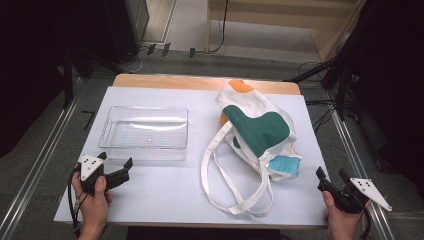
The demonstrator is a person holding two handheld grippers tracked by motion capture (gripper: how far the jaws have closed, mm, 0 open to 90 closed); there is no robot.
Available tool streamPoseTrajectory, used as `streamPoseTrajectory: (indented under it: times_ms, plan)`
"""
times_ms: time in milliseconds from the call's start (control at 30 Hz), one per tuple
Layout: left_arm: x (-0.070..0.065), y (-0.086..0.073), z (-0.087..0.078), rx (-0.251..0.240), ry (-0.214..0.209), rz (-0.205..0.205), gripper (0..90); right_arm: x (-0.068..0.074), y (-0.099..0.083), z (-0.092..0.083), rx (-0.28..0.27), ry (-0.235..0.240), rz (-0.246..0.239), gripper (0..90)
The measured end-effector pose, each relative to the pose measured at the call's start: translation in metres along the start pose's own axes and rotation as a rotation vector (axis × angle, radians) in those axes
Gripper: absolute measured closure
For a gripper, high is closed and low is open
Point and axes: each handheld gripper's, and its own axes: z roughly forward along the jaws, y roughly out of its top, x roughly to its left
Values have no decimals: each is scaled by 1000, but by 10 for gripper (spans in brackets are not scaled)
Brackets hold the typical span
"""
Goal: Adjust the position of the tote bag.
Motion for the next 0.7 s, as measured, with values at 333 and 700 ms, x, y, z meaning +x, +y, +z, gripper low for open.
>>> streamPoseTrajectory:
  times_ms: [333,700]
  plan:
    - [-1,1,-3,-6,13,9,93,10,8,-11,-15,21,24,229]
    - [-27,10,-15,-17,-43,43,92,43,17,-18,-27,97,-18,238]
